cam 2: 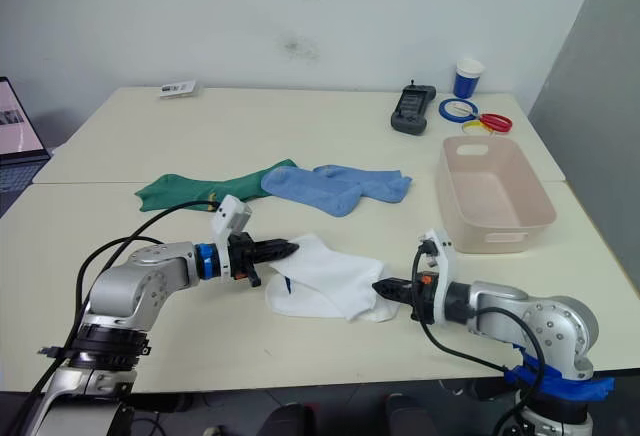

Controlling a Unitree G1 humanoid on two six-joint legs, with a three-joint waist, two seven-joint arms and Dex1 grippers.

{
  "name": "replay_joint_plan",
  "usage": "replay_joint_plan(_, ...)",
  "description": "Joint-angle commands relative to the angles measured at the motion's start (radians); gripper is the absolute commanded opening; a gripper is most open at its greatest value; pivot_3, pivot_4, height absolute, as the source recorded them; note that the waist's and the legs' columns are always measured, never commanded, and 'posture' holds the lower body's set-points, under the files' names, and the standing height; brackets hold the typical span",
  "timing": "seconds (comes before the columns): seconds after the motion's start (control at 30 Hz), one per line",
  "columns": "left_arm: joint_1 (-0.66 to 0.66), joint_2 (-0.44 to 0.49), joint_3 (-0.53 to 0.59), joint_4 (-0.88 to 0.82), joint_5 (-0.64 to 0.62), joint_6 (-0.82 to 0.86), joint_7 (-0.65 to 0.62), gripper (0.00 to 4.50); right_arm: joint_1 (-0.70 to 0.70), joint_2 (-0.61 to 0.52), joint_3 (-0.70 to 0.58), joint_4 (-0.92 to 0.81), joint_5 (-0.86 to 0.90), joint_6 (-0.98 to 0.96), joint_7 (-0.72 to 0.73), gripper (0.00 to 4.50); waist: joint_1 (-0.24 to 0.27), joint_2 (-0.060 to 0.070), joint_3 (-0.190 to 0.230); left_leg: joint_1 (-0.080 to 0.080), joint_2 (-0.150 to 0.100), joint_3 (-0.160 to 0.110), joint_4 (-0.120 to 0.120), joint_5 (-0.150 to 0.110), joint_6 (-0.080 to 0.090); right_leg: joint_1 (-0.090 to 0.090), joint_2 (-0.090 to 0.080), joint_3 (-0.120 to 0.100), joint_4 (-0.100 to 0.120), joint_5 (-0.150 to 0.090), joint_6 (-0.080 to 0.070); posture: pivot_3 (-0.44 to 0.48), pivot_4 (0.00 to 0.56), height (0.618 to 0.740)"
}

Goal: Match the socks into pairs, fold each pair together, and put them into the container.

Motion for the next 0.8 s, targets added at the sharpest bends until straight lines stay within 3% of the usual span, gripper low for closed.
replay_joint_plan(0.03,0.041,-0.006,0.057,-0.152,-0.049,0.053,0.075,0.02,-0.046,-0.047,-0.009,0.026,0.022,-0.021,0.047,0.03,-0.001,0.000,0.000,0.000,0.000,0.000,0.000,0.000,0.000,0.000,0.000,0.000,0.000,0.000,0.000,0.000,0.150,0.740)
replay_joint_plan(0.17,0.133,-0.035,0.084,-0.332,-0.076,0.124,0.197,0.02,-0.086,-0.113,0.004,0.074,0.023,-0.034,0.095,0.03,-0.001,0.000,0.000,0.000,0.000,0.000,0.000,0.000,0.000,0.000,0.000,0.001,0.000,0.000,0.000,0.000,0.150,0.740)
replay_joint_plan(0.43,0.320,-0.209,0.083,-0.626,-0.062,0.159,0.498,0.02,-0.116,-0.275,0.120,0.221,-0.016,-0.091,0.275,0.03,0.001,0.000,0.000,0.000,-0.001,0.000,0.000,0.000,0.000,0.001,-0.001,0.001,-0.001,0.000,0.000,0.000,0.150,0.740)
replay_joint_plan(0.57,0.418,-0.194,0.010,-0.681,0.014,0.119,0.539,0.02,-0.097,-0.317,0.200,0.265,-0.073,-0.149,0.335,0.03,-0.001,0.000,0.000,0.001,-0.001,0.000,0.000,0.000,0.000,0.001,0.000,0.002,0.000,0.000,0.000,0.000,0.150,0.740)
replay_joint_plan(0.67,0.457,-0.205,-0.013,-0.689,0.038,0.089,0.561,0.69,-0.094,-0.335,0.248,0.294,-0.120,-0.202,0.373,0.00,0.000,0.000,0.000,0.001,-0.001,0.000,0.000,0.000,0.000,0.001,0.000,0.001,0.000,0.000,0.000,0.000,0.150,0.740)
replay_joint_plan(0.8,0.476,-0.194,-0.024,-0.661,0.054,0.047,0.548,1.90,-0.107,-0.340,0.294,0.323,-0.194,-0.298,0.413,0.00,0.000,0.000,0.000,0.001,-0.001,0.000,0.000,0.000,0.000,0.001,0.001,0.001,-0.001,0.000,0.000,0.000,0.150,0.740)
